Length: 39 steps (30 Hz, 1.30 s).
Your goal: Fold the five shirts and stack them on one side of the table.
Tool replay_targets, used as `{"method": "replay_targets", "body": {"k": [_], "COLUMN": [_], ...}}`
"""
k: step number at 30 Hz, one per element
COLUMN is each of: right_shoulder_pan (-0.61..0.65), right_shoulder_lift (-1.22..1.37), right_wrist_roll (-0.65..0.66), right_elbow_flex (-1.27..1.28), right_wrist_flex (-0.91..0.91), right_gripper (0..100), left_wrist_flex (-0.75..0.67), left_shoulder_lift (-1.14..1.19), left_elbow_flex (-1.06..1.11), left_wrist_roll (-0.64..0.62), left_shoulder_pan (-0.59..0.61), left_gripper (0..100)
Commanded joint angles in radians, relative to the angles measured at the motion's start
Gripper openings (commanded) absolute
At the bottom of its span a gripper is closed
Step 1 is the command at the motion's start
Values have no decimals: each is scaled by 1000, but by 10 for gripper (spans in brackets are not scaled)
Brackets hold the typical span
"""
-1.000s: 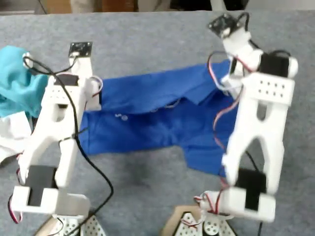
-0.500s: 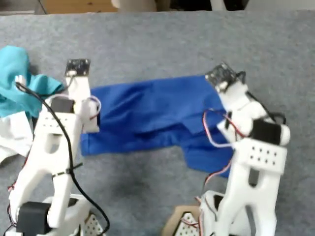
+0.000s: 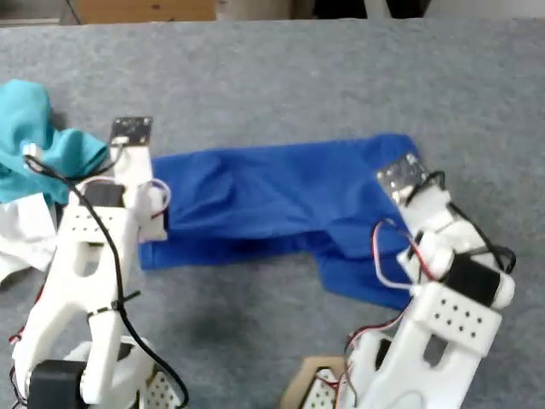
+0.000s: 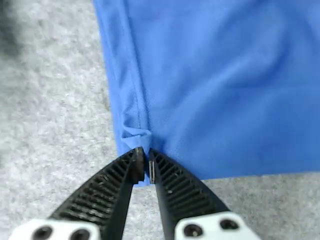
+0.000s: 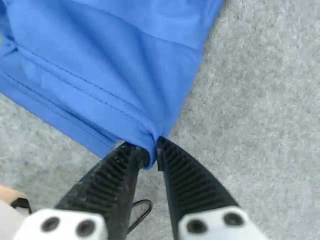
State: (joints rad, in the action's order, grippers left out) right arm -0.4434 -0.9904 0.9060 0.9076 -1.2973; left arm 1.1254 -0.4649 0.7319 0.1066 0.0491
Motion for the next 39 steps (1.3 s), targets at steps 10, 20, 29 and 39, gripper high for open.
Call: {"method": "replay_targets", "body": {"k": [10,20,29,39], "right_shoulder_pan": [-18,-24,-19,-18], "right_shoulder_lift": [-91,-91,-91,-87], "right_wrist_roll": [32,32,123,83], "right_elbow_flex": [134,176,173,30], "right_wrist_flex": [-2,43,11,-15], "right_gripper": [4,5,238,166], "left_wrist_flex": [-25,-101,28,31], "left_shoulder_lift": [-24,-25,-33,-33], "left_elbow_flex": [101,175,166,0], "left_wrist_roll": [6,11,5,-21], "left_shoulder_pan": [-21,-32,-21,54], "left_gripper": [19,22,284,196]}}
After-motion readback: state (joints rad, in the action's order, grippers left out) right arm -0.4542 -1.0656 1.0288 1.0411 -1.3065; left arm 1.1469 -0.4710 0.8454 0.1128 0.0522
